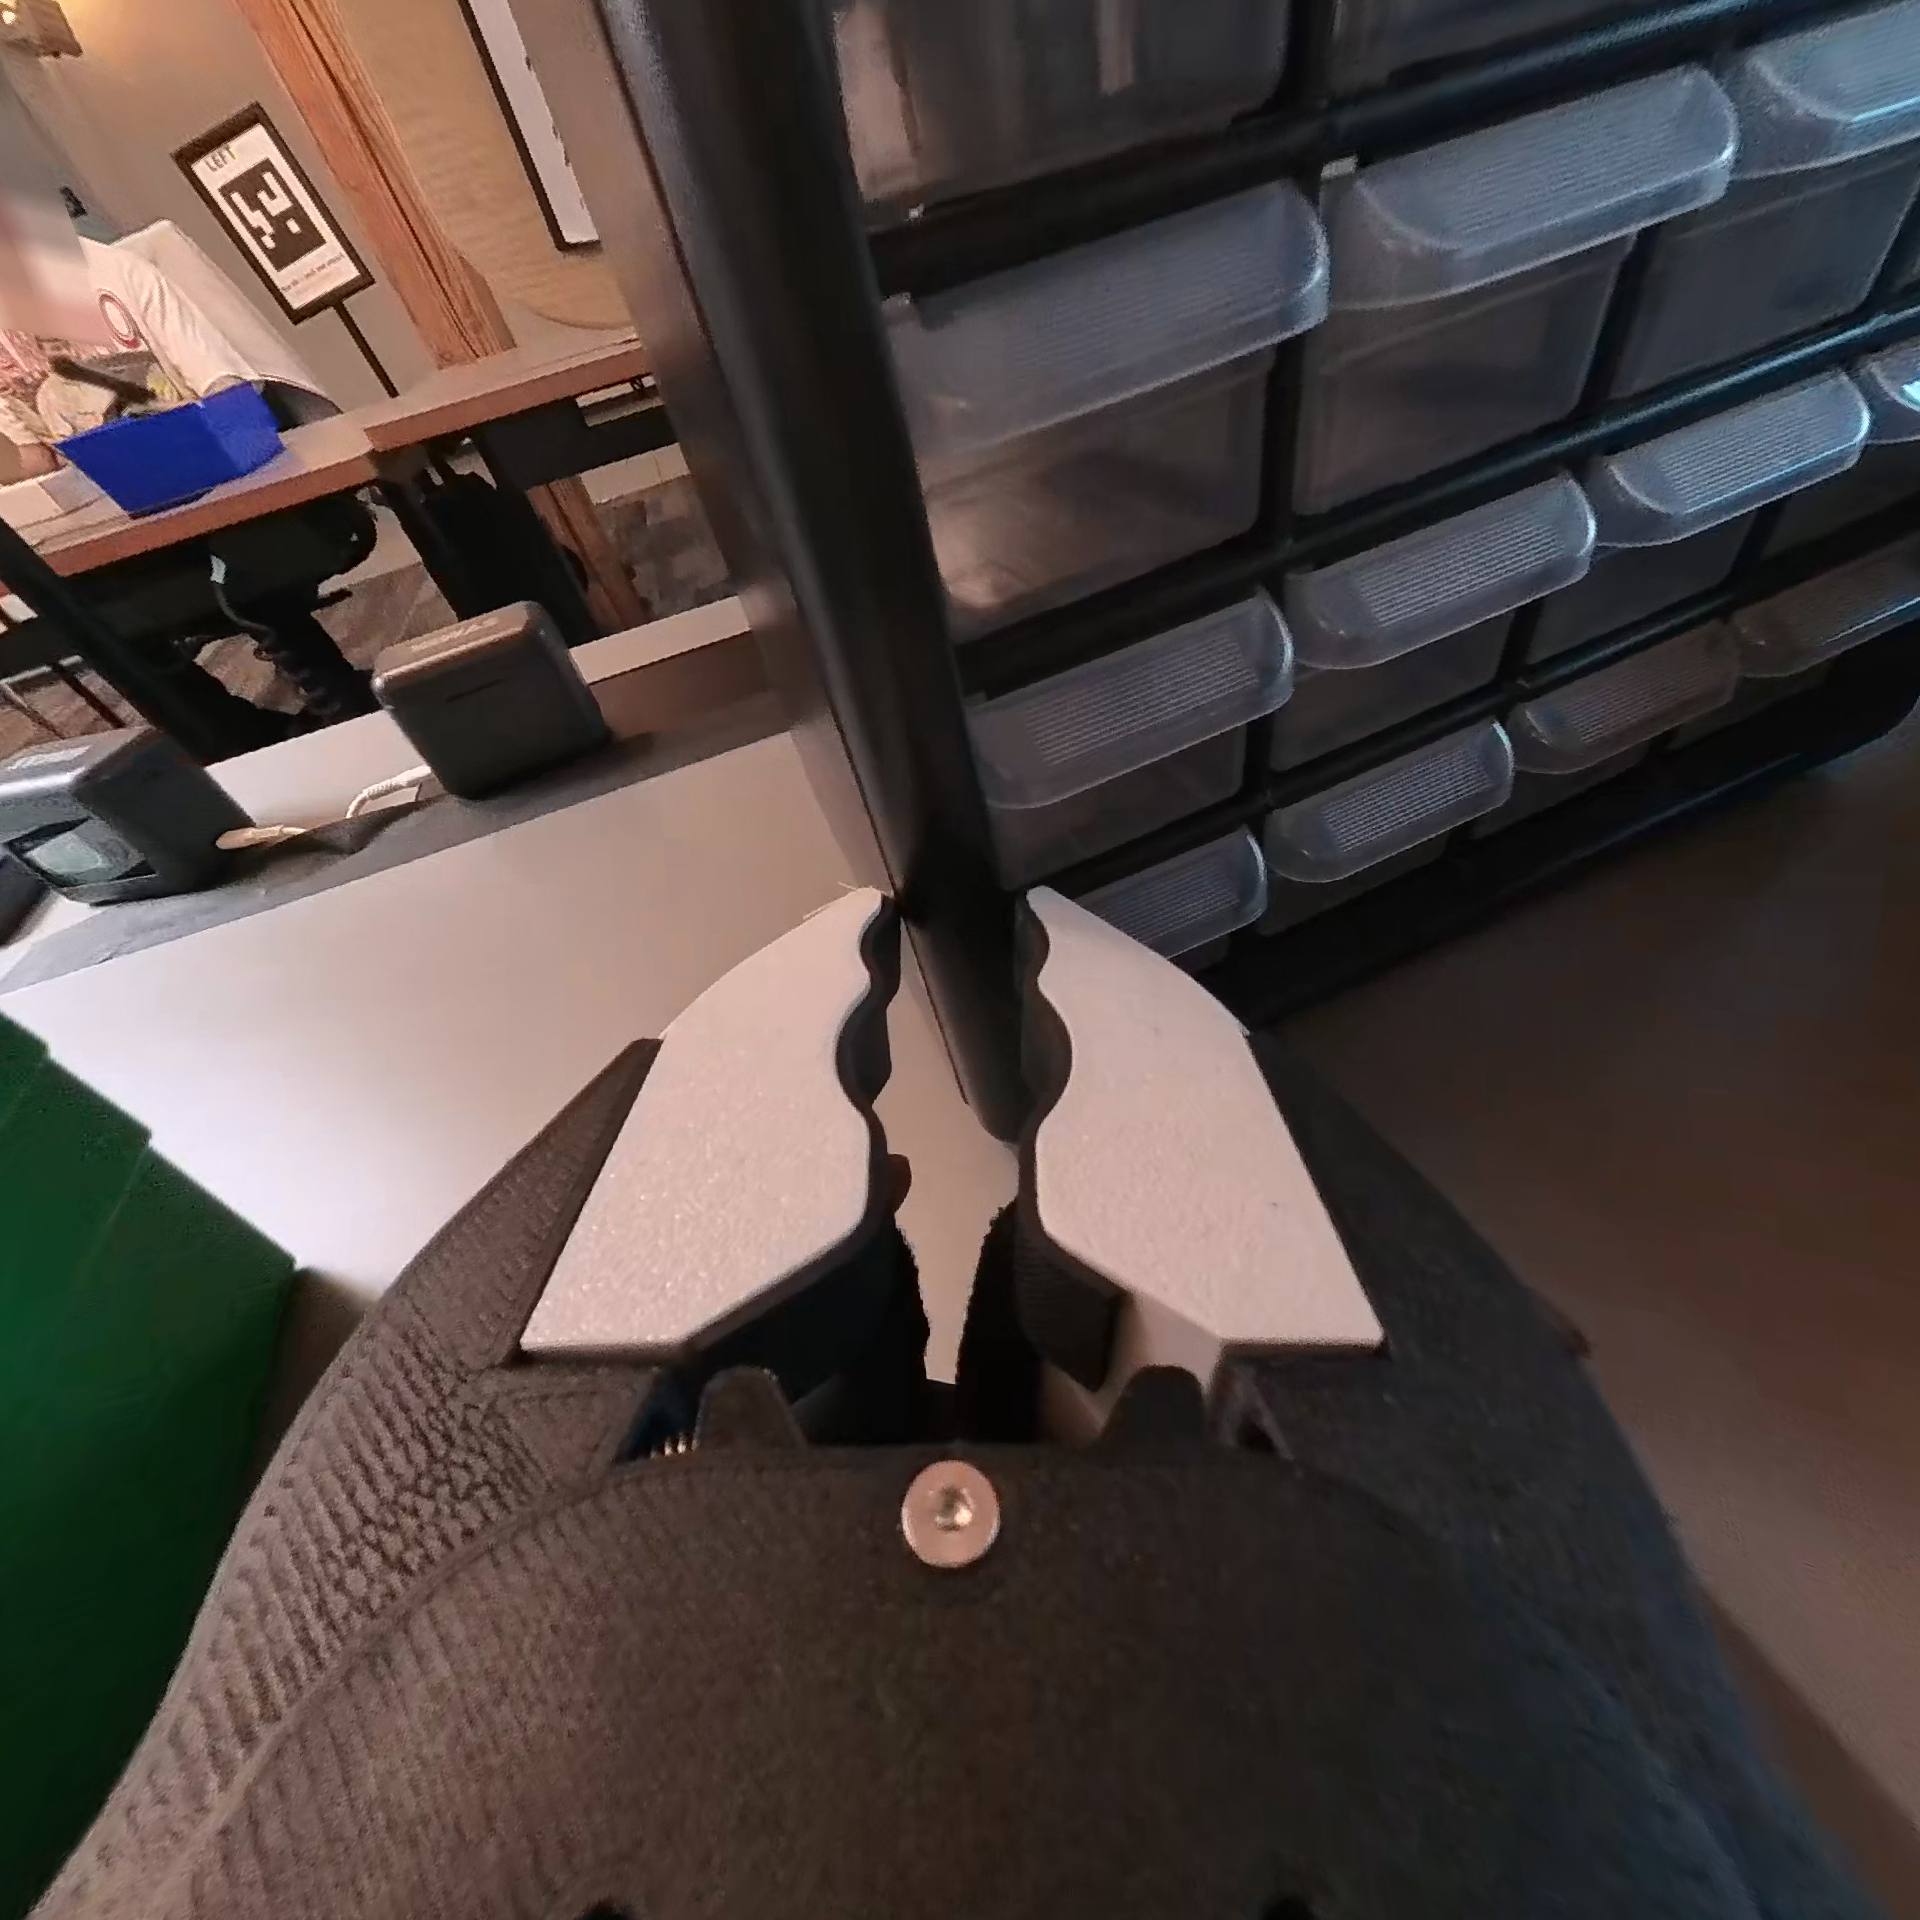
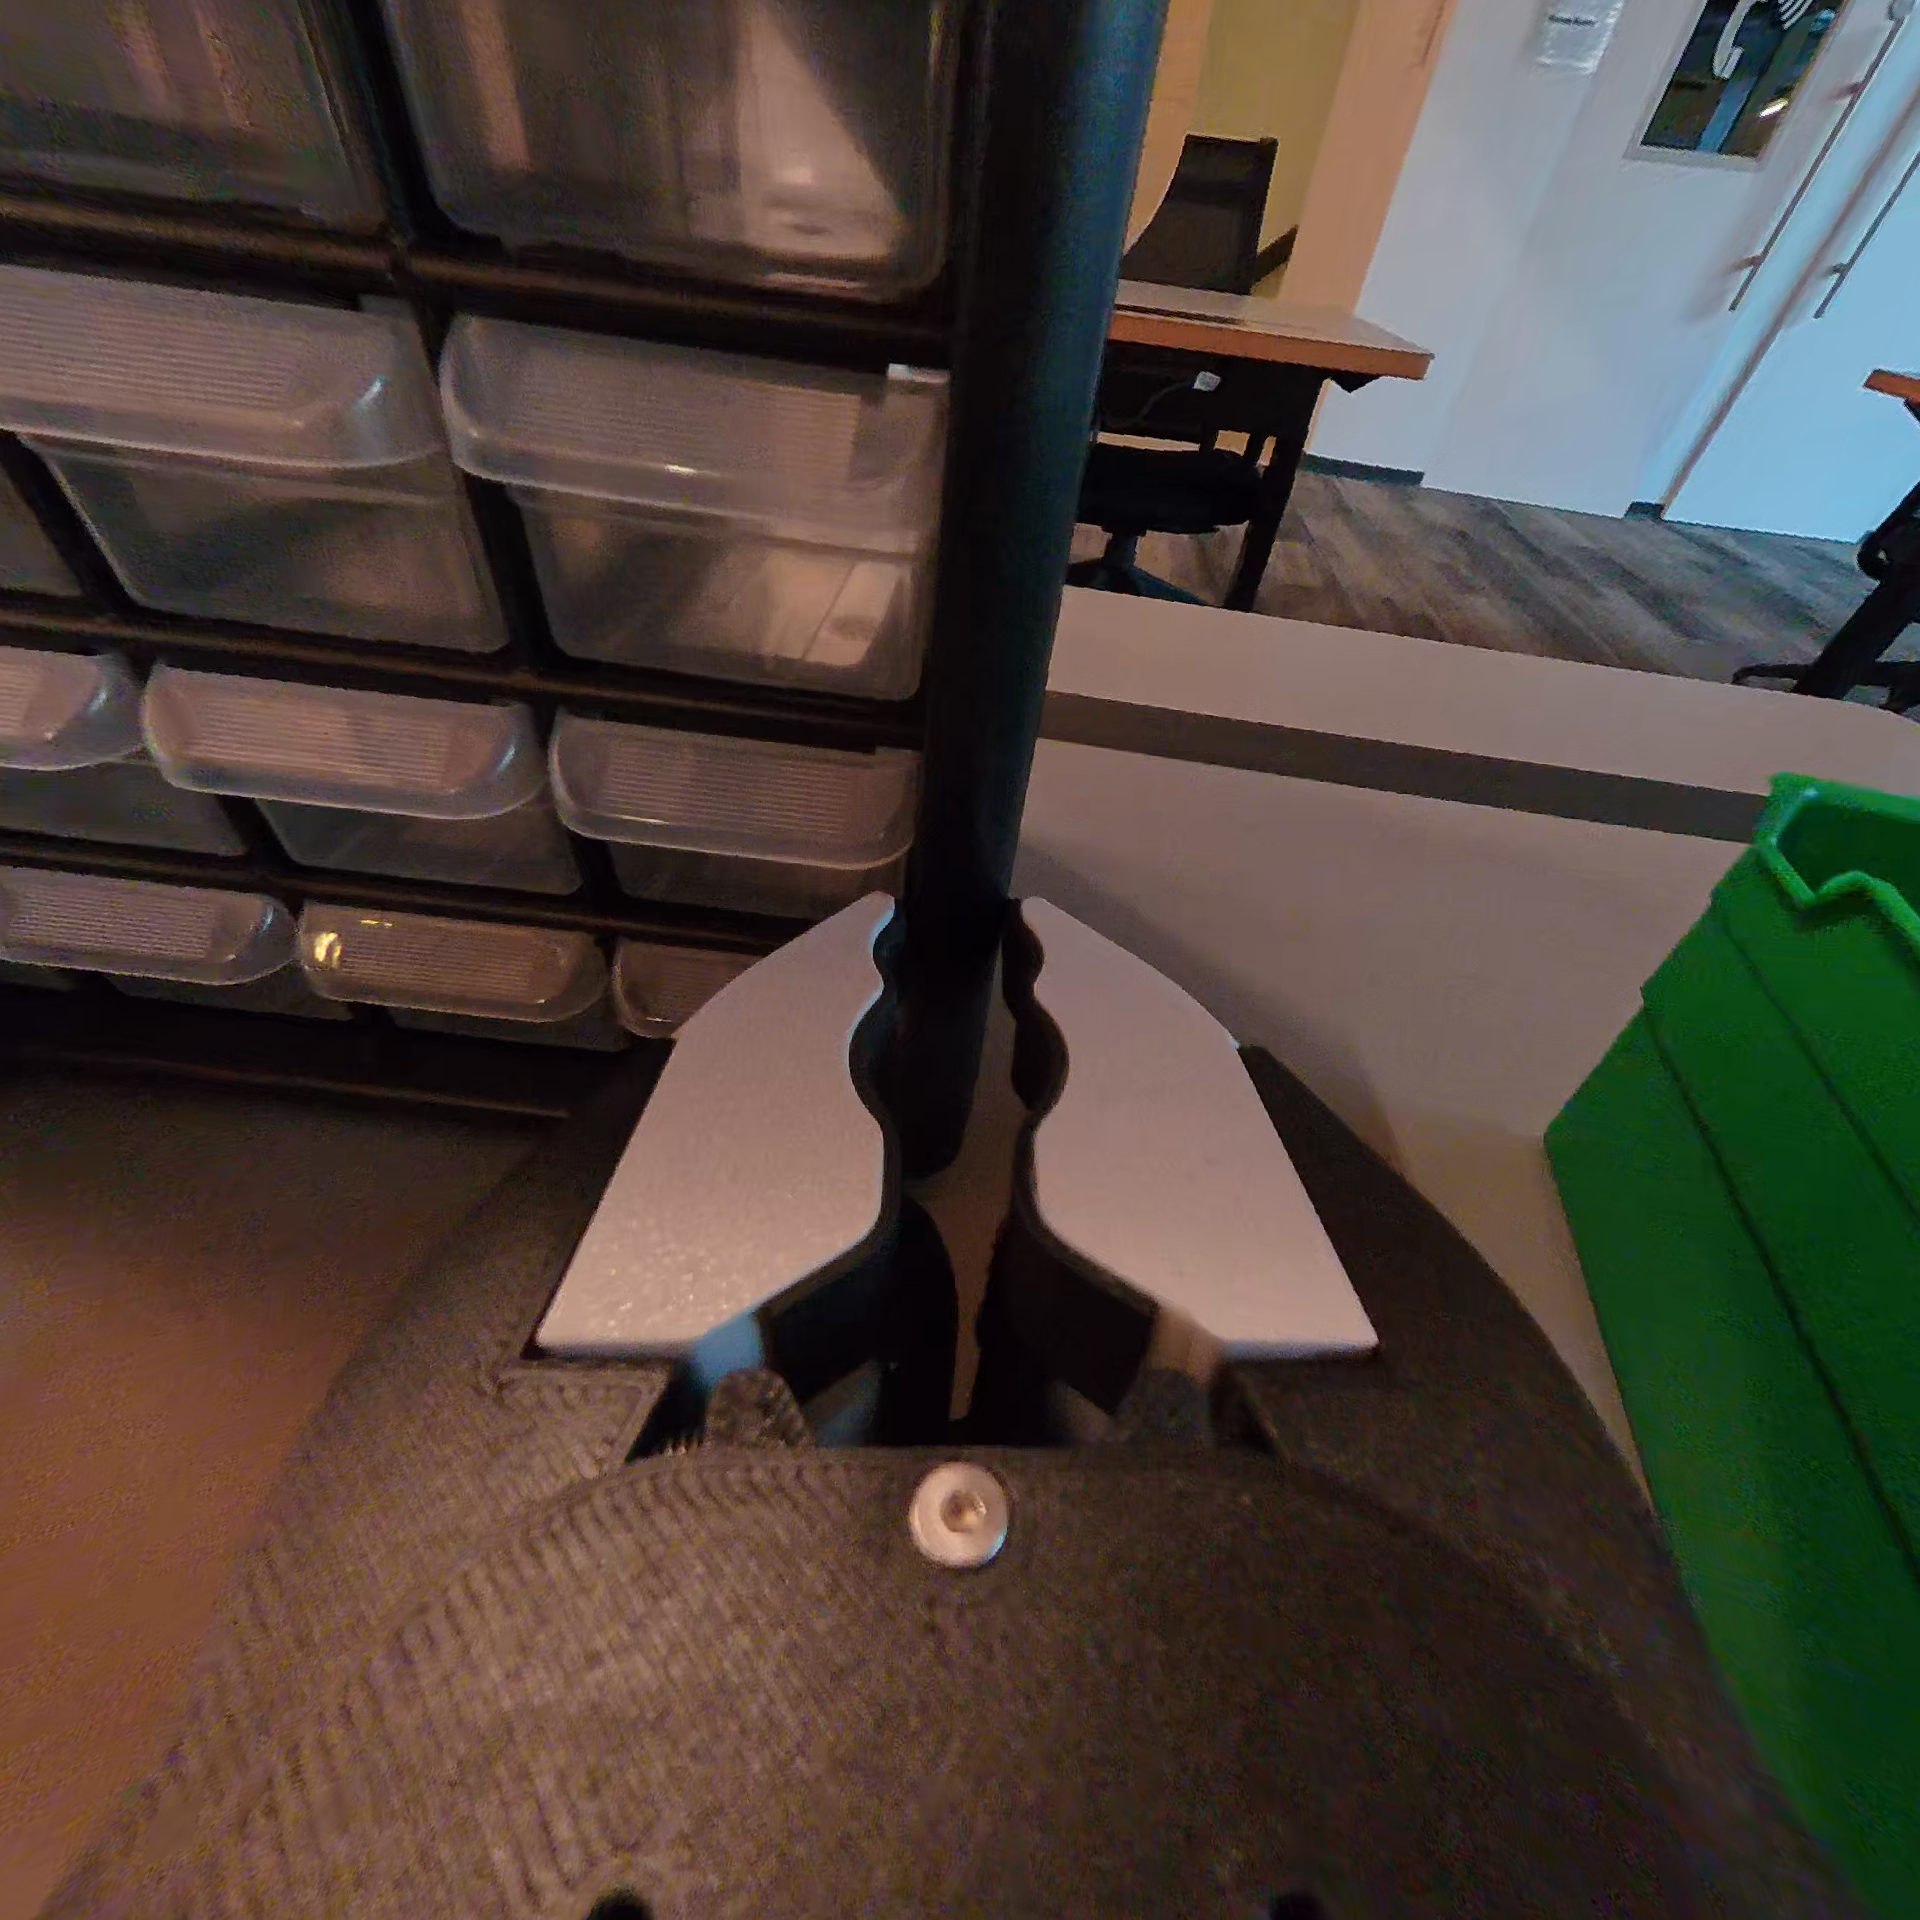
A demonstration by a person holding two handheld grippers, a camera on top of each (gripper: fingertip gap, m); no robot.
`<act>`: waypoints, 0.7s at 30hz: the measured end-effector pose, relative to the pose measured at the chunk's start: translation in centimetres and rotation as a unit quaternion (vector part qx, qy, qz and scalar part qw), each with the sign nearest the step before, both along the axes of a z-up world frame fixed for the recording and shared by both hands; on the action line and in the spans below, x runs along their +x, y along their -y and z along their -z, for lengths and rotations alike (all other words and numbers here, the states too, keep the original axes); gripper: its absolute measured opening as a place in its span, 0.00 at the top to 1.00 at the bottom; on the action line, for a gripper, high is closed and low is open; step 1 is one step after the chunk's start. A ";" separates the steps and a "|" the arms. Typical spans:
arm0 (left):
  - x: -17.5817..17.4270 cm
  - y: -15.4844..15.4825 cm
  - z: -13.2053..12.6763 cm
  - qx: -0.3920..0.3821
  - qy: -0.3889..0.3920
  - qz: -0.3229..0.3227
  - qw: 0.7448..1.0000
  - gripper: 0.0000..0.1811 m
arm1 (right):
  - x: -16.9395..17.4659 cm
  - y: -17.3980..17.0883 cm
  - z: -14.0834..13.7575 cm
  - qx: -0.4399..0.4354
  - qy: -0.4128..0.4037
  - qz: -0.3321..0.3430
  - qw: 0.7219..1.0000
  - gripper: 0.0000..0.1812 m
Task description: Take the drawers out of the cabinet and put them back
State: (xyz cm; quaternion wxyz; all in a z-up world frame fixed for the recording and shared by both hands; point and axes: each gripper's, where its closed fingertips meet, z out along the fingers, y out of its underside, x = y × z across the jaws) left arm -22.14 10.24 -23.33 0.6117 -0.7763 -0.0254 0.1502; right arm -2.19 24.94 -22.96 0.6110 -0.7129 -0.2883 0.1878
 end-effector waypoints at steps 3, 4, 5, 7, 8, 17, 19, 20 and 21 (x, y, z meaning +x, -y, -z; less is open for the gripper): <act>0.5 0.8 0.0 0.000 0.000 0.002 1.000 0.88 | 0.5 0.7 0.0 -0.002 -0.002 -0.002 1.000 0.90; 0.6 1.0 0.0 0.000 -0.001 0.002 1.000 0.88 | 0.7 1.0 0.0 -0.001 -0.001 -0.002 1.000 0.90; 0.7 1.1 0.0 0.000 -0.001 0.002 1.000 0.88 | 0.8 1.2 0.0 -0.001 -0.001 -0.002 1.000 0.90; 0.8 1.4 0.0 0.000 0.003 0.001 1.000 0.88 | 1.0 1.7 0.0 0.002 0.002 -0.002 1.000 0.90; 0.8 1.5 0.0 0.000 0.006 0.001 1.000 0.89 | 1.2 1.9 0.0 0.003 0.004 -0.002 1.000 0.90; 1.0 1.8 0.0 -0.001 -0.009 0.002 1.000 0.88 | 1.3 2.3 0.0 -0.001 -0.001 -0.007 1.000 0.90; 1.0 1.8 0.0 -0.001 -0.014 0.002 1.000 0.88 | 1.3 2.3 0.0 0.000 0.001 -0.006 1.000 0.90; 1.0 1.8 0.0 -0.002 -0.015 0.001 1.000 0.88 | 1.3 2.3 0.0 -0.001 0.000 -0.006 1.000 0.90; 1.0 1.7 0.0 -0.002 -0.017 0.001 1.000 0.88 | 1.3 2.3 0.0 -0.001 0.000 -0.007 1.000 0.90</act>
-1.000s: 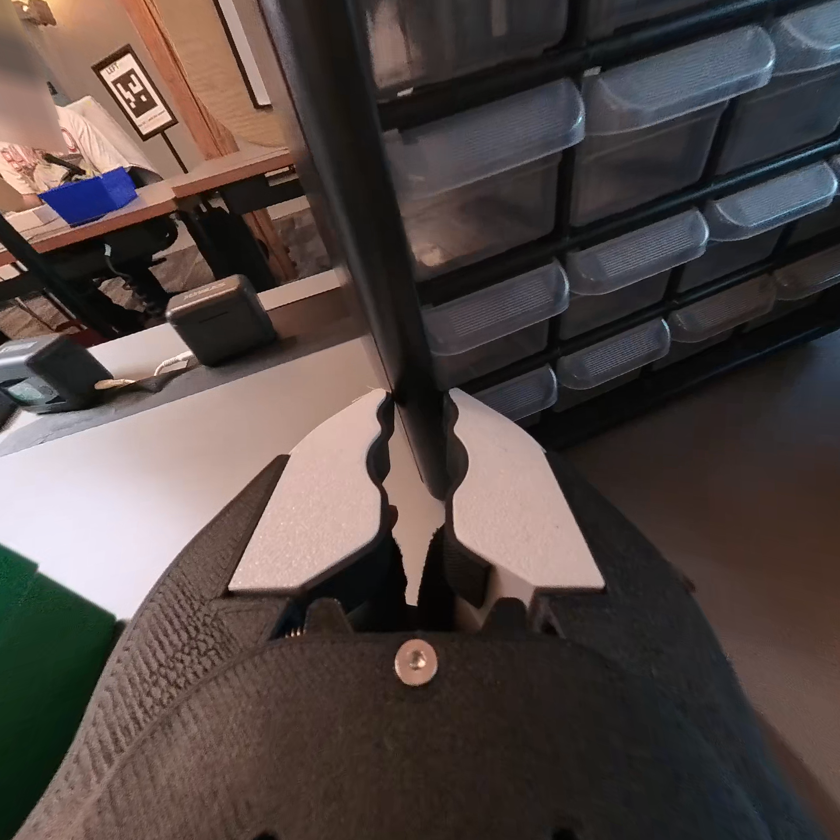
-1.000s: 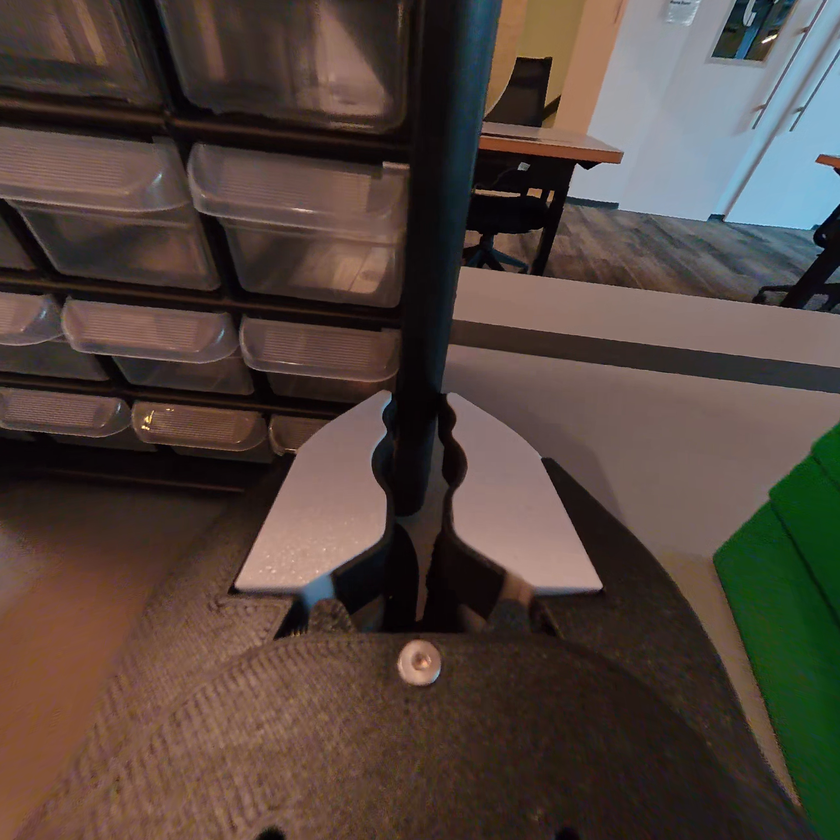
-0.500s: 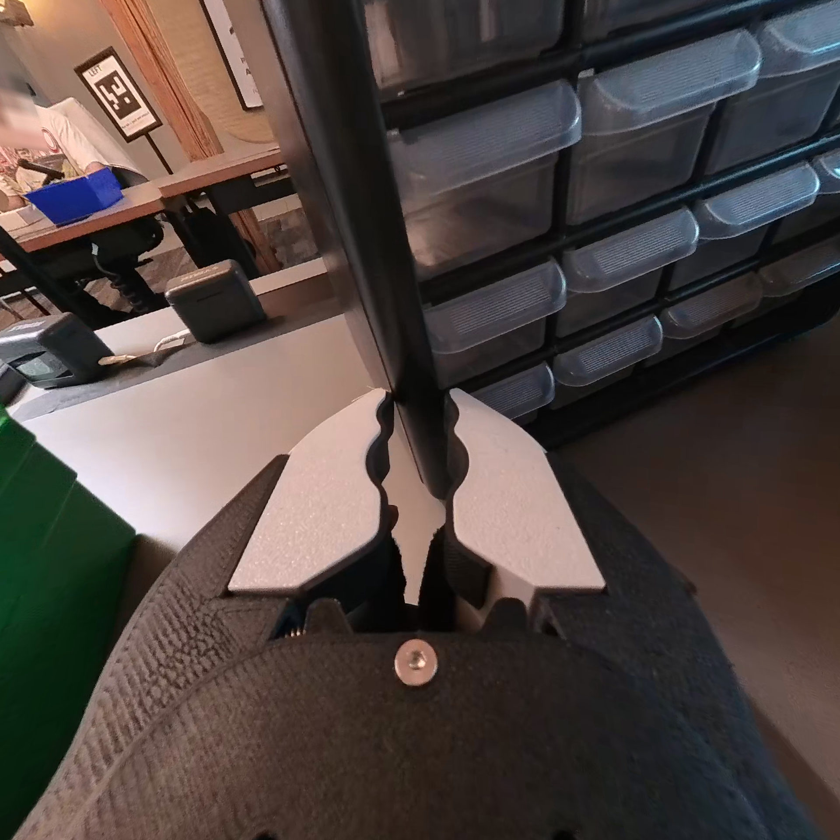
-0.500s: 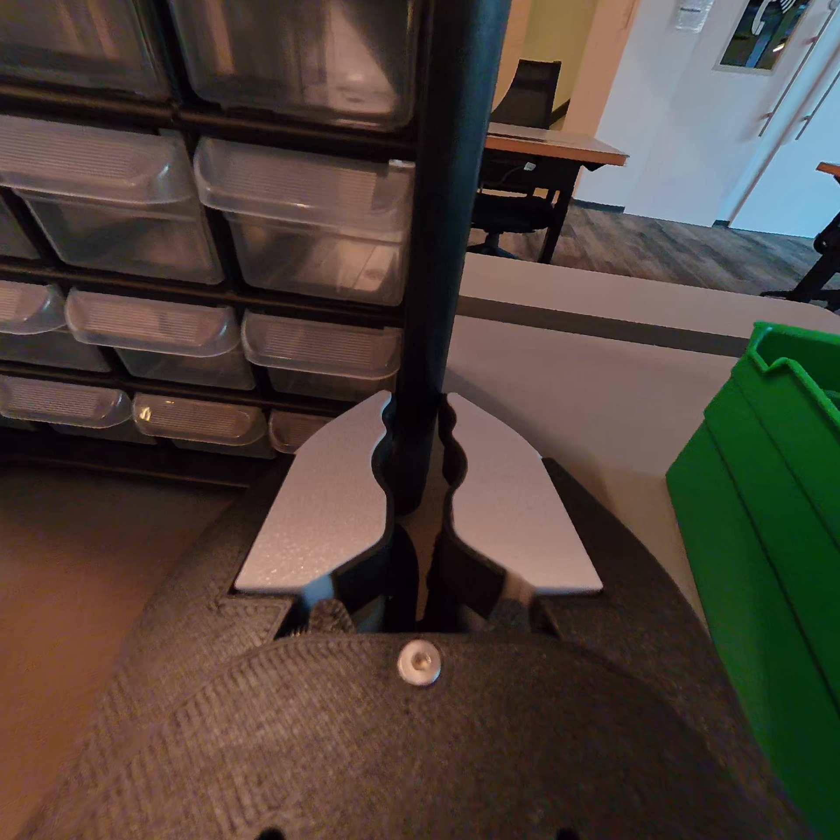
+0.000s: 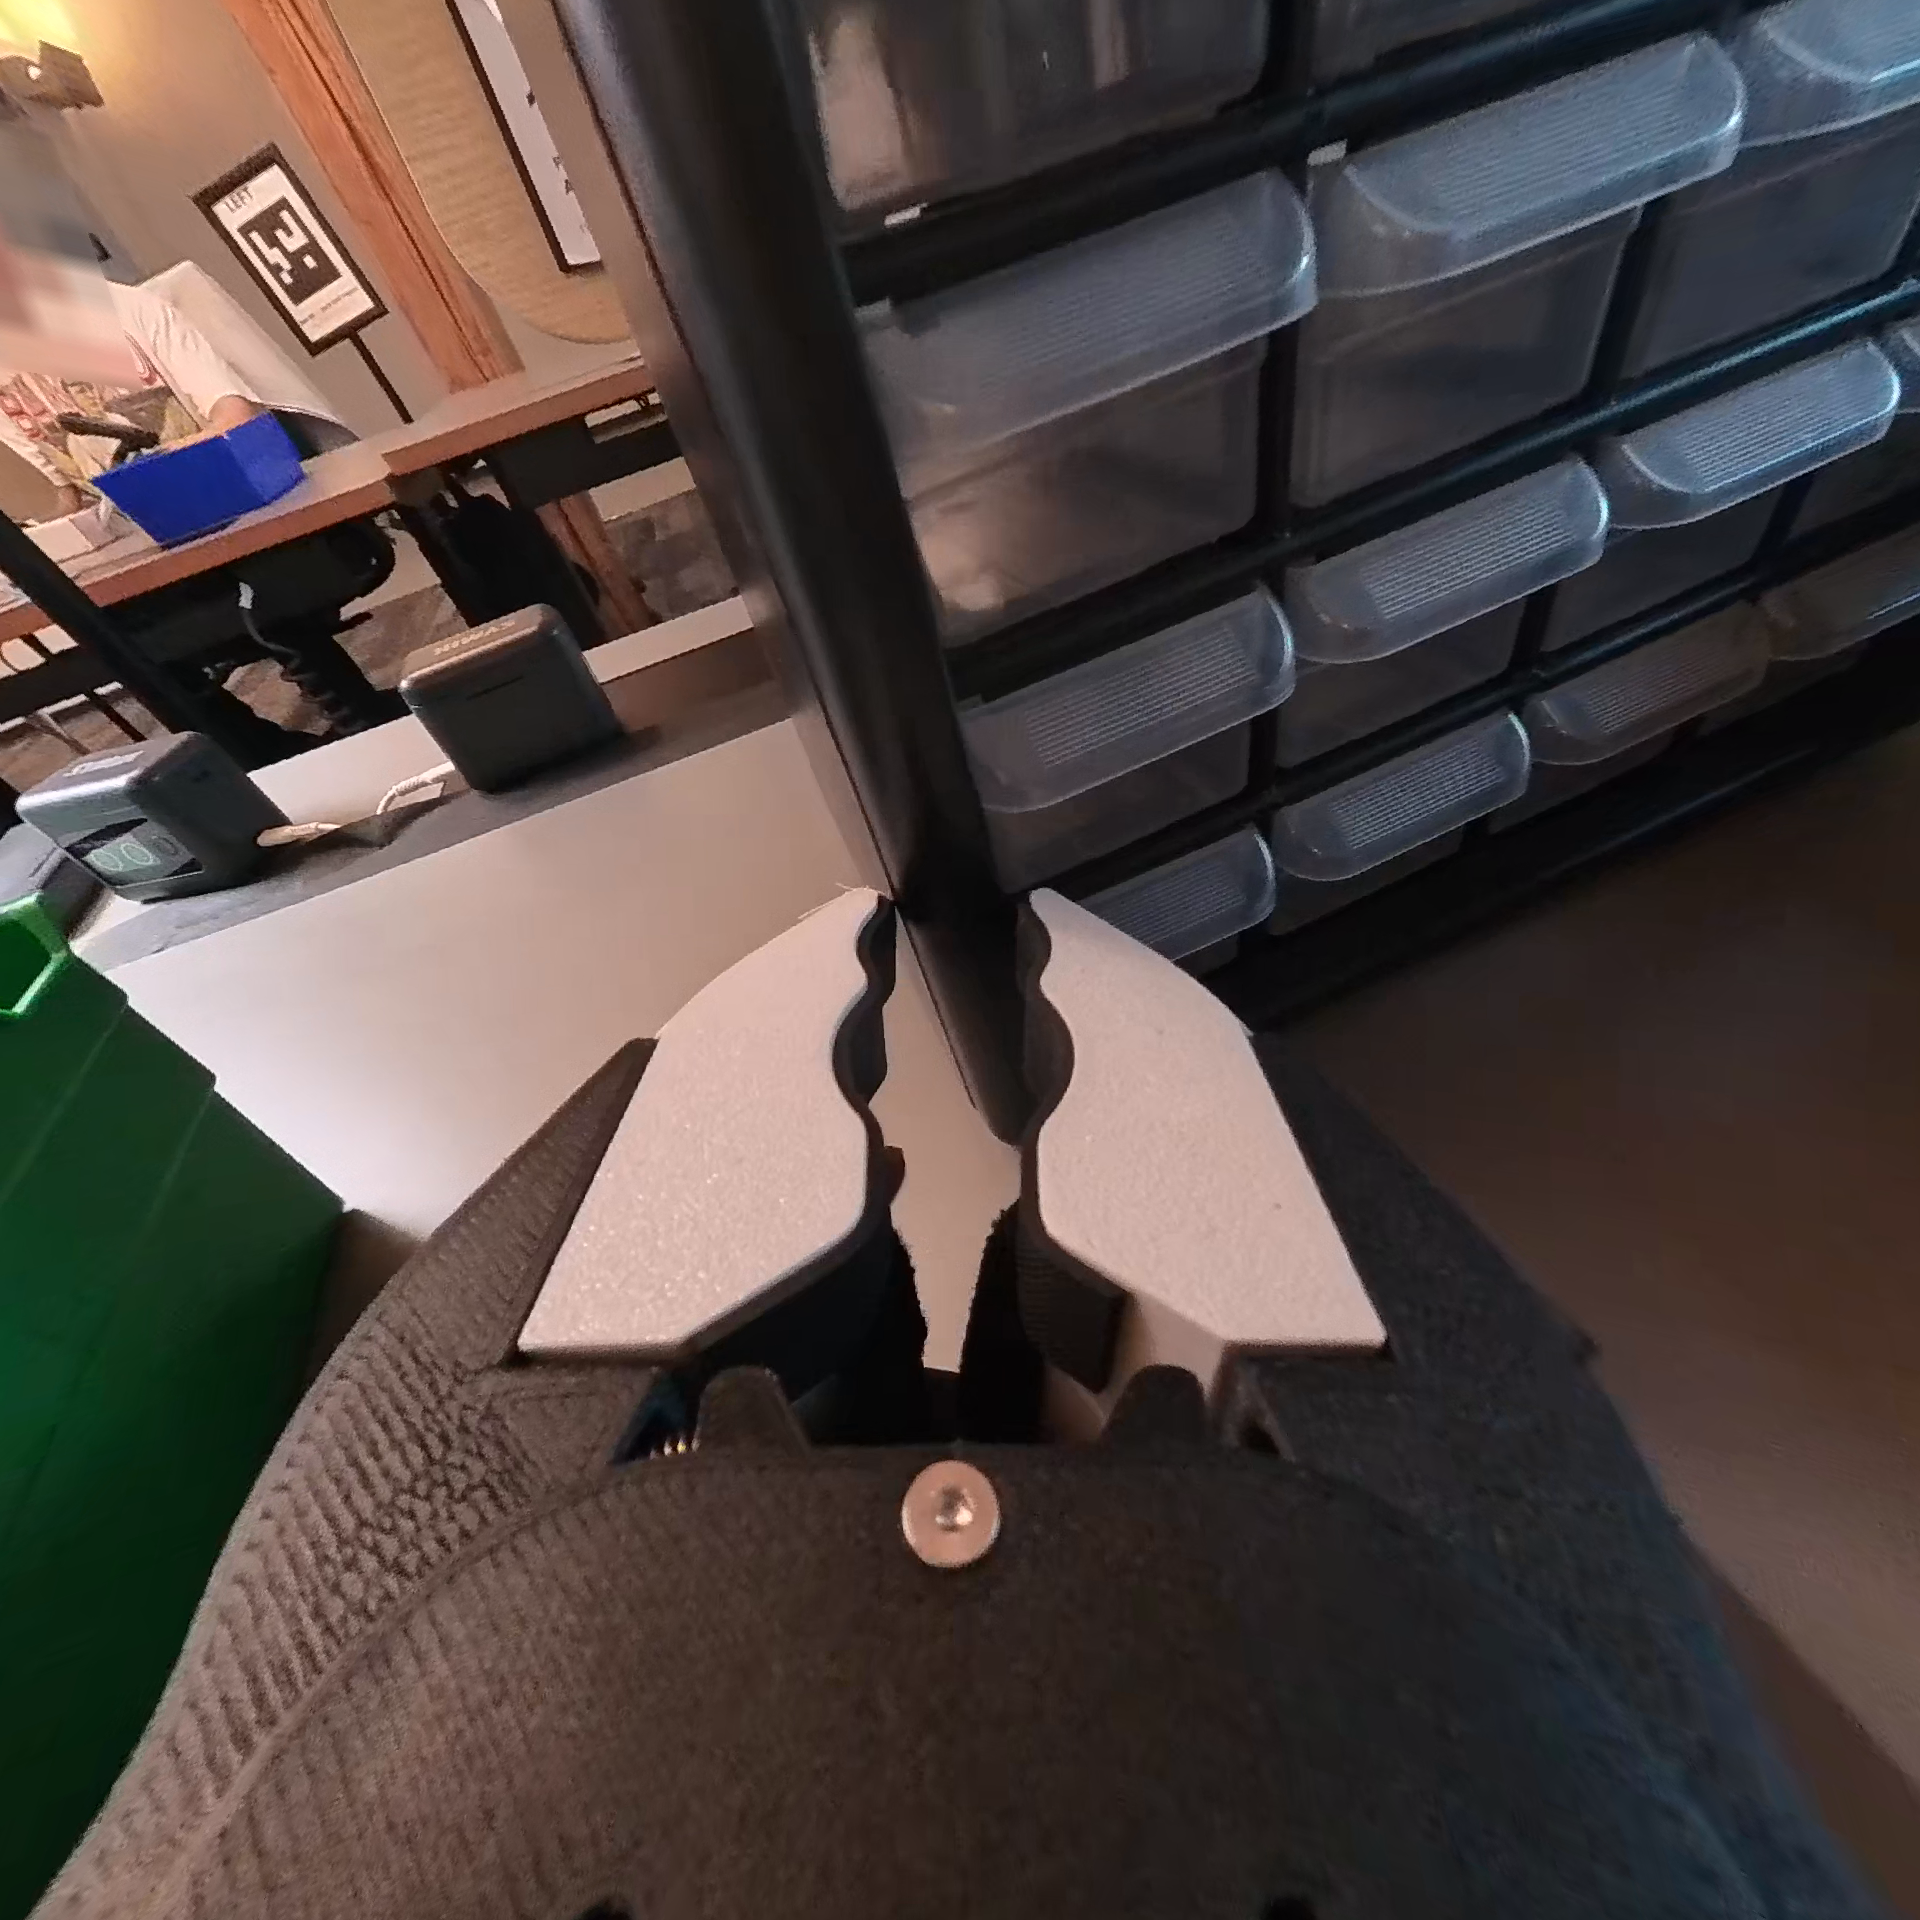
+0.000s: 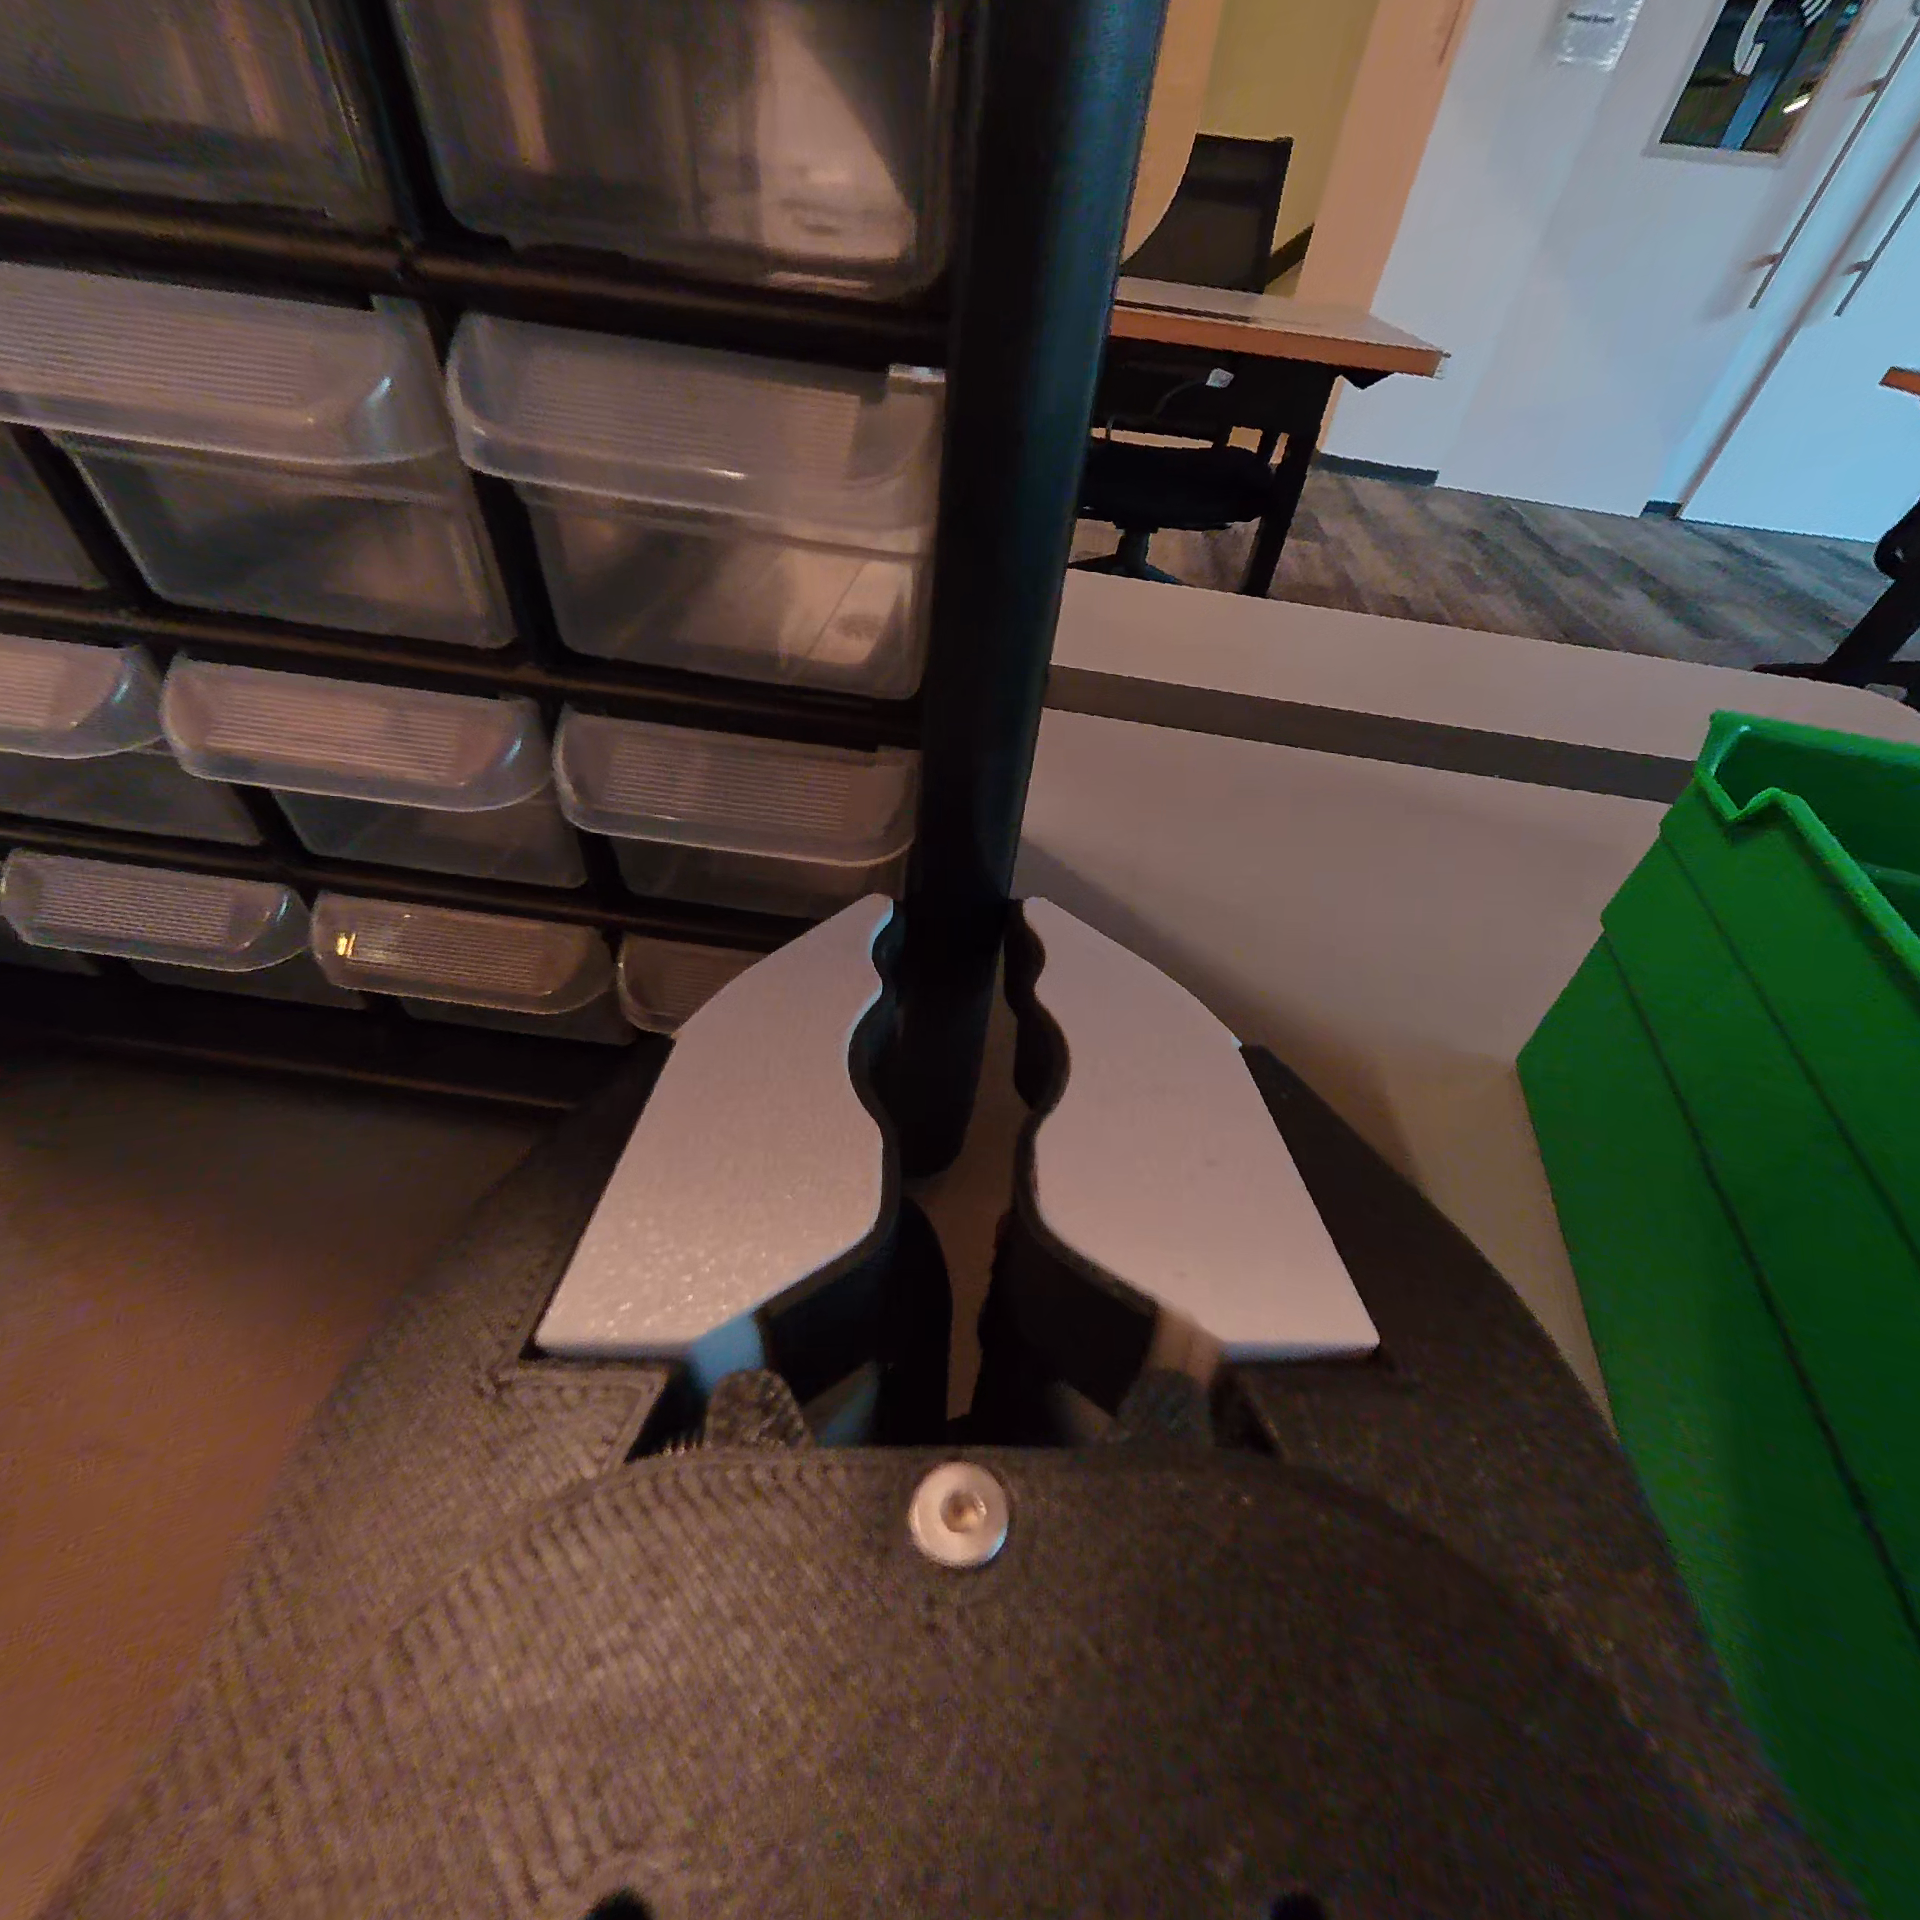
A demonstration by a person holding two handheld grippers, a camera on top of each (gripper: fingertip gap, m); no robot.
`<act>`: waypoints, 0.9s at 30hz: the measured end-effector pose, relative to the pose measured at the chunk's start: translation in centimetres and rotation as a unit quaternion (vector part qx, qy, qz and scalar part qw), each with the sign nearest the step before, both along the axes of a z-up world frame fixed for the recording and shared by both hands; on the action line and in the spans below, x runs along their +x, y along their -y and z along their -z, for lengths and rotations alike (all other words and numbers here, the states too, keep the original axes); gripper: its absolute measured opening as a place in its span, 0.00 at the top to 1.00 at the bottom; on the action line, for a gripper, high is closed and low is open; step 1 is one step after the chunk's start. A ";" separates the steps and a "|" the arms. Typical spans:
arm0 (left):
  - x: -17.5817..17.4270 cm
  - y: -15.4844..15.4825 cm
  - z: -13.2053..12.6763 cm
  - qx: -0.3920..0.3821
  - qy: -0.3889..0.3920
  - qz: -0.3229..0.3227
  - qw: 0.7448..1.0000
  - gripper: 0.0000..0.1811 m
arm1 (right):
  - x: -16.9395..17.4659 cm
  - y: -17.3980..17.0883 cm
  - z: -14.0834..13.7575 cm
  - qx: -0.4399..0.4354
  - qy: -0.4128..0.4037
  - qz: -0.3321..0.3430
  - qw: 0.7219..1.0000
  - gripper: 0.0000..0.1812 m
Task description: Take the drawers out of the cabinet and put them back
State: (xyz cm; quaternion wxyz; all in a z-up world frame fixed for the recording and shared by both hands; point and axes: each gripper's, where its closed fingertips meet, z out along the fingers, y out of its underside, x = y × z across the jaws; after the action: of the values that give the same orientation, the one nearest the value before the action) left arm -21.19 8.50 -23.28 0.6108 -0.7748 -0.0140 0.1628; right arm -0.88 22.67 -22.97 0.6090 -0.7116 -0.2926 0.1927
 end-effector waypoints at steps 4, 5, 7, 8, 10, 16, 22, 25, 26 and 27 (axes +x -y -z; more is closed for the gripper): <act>0.0 -0.1 0.0 0.000 -0.002 -0.001 1.000 0.88 | 0.0 0.0 0.0 0.000 0.000 0.000 1.000 0.90; 0.0 -0.1 0.0 0.000 -0.002 -0.001 1.000 0.88 | 0.0 0.0 0.0 0.001 0.001 0.001 1.000 0.90; 0.0 -0.1 0.0 0.000 0.000 0.000 1.000 0.88 | 0.0 0.0 0.0 0.001 0.002 0.001 1.000 0.90; -0.1 -0.1 0.0 0.001 0.001 0.000 1.000 0.87 | 0.0 0.0 0.0 0.001 0.002 0.001 1.000 0.90; -0.2 0.0 -0.2 0.007 0.005 -0.001 1.000 0.86 | 0.1 -0.1 0.0 0.000 -0.002 0.005 1.000 0.88; -0.4 0.3 -1.7 0.044 0.006 -0.004 0.999 0.82 | 1.3 -0.1 -0.8 0.011 -0.030 0.037 0.999 0.79; -0.9 0.8 -2.6 0.062 -0.004 -0.008 0.998 0.76 | 1.8 2.4 -2.3 0.085 -0.012 0.045 0.995 0.75; -1.0 1.0 -2.7 0.058 0.002 -0.013 0.998 0.74 | 1.5 4.0 -2.6 0.089 -0.019 0.019 0.996 0.75; -1.0 1.1 -2.7 0.057 0.003 -0.012 0.998 0.74 | 1.5 4.4 -2.6 0.088 -0.021 0.012 0.996 0.75; -1.0 1.3 -2.8 0.057 0.005 -0.013 0.998 0.74 | 1.6 4.6 -2.5 0.085 -0.019 0.007 0.996 0.75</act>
State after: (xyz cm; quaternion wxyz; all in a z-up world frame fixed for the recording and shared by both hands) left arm -22.19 7.19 -20.49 0.6520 -0.7390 -0.0364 0.1658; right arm 0.67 18.06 -20.44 0.6742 -0.6553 -0.2914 0.1762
